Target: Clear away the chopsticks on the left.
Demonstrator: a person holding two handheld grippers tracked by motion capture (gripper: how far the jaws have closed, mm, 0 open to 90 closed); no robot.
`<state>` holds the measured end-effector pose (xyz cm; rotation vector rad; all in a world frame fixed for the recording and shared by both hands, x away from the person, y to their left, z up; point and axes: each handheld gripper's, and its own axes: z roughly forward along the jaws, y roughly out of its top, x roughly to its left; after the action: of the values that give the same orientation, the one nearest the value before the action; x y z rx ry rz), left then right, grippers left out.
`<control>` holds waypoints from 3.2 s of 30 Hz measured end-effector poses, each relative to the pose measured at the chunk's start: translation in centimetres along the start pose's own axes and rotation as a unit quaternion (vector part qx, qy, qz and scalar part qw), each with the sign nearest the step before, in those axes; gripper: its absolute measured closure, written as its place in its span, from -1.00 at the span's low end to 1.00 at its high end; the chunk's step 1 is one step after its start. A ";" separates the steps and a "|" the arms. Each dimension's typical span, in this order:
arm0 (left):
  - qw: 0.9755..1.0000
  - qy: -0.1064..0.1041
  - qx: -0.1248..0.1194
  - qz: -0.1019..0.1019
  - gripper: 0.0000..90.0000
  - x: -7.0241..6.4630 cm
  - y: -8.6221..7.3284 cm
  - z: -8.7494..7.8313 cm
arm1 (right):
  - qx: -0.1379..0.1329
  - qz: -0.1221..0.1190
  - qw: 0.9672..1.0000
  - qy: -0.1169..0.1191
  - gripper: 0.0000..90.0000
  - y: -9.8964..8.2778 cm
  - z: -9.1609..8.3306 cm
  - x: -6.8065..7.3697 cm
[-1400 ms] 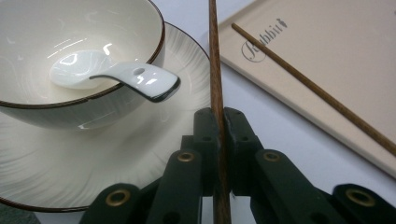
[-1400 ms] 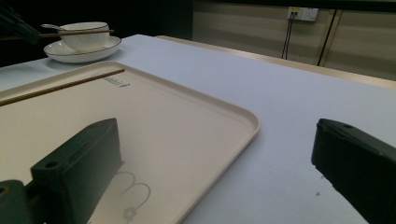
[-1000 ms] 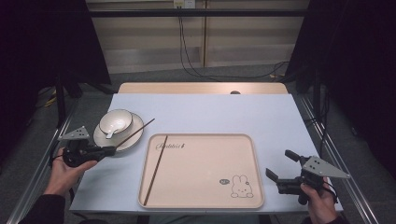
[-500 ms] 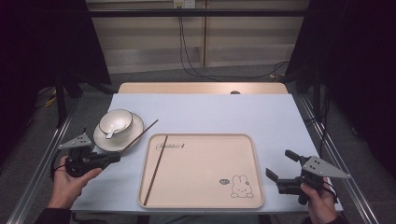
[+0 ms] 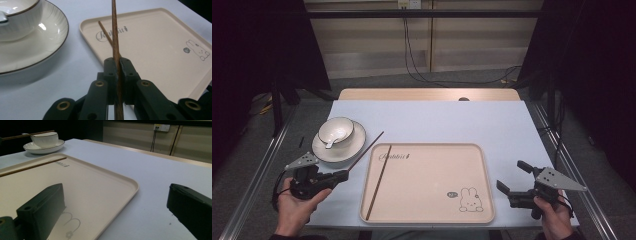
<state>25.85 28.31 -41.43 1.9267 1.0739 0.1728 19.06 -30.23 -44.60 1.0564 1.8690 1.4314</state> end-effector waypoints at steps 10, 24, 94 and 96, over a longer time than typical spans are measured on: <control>1.000 0.026 0.005 -0.015 0.89 -2.8 -0.5 0.8 | 0.000 -0.002 1.000 0.000 -0.97 0.0 0.0 0.0; 0.995 0.062 0.014 -0.071 0.89 -6.1 -0.4 3.3 | 0.000 -0.001 1.000 0.002 -0.97 0.0 0.1 0.0; 0.997 0.035 -0.062 0.042 -0.66 -5.1 -0.5 4.8 | -0.001 -0.004 1.000 0.000 -0.97 0.0 0.1 0.0; 0.992 0.044 -0.098 0.065 -0.82 -4.1 -0.9 4.0 | -0.002 0.001 1.000 -0.002 -0.97 0.0 0.1 0.0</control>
<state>24.77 22.98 -43.34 1.8246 0.9500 0.4242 19.13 -30.17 -44.67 1.0592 1.8624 1.4335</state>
